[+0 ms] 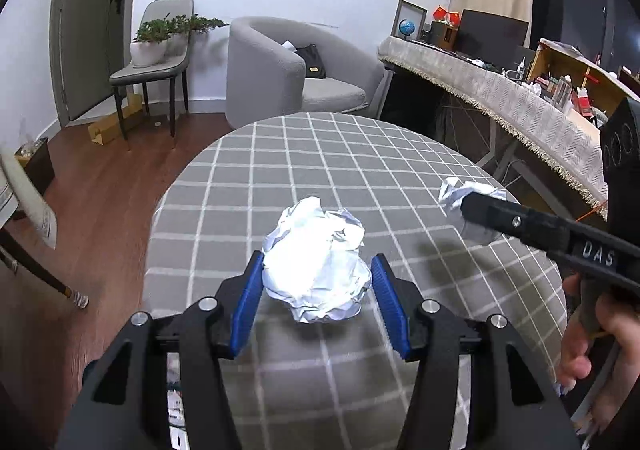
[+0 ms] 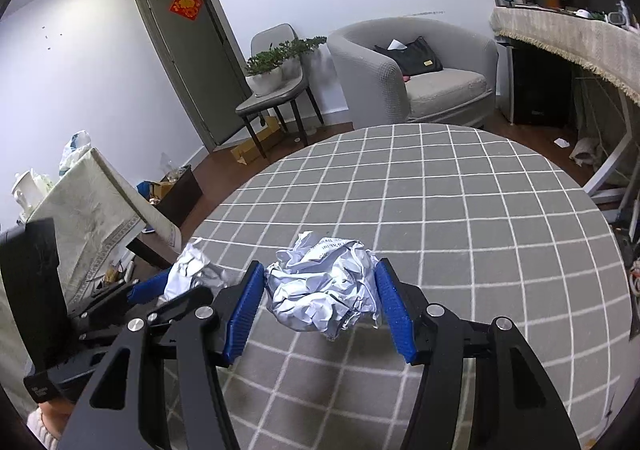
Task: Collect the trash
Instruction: 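Carry the foil ball toward the teal bin with the right tool while the left tool carries the paper ball, then drop the foil ball into the teal bin with the right tool while the left tool drops the paper ball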
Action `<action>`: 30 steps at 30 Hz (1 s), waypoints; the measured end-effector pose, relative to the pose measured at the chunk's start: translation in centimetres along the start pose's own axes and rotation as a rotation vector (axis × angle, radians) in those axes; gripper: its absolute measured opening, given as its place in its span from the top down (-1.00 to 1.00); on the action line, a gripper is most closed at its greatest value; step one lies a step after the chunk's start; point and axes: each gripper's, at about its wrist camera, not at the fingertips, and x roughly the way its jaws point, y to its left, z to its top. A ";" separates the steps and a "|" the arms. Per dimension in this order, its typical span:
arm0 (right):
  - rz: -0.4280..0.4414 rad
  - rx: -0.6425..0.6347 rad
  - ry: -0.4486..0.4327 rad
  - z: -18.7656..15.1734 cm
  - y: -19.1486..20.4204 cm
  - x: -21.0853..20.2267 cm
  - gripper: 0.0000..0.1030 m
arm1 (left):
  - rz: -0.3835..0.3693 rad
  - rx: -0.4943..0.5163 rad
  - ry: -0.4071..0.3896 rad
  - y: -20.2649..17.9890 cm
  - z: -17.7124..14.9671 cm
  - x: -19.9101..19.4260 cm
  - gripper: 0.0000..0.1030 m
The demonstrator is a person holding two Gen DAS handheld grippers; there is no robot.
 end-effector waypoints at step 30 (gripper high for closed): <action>0.140 -0.168 0.019 -3.8 13.5 2.3 -0.14 | 0.140 -0.121 0.042 12.4 -6.2 -7.0 -0.10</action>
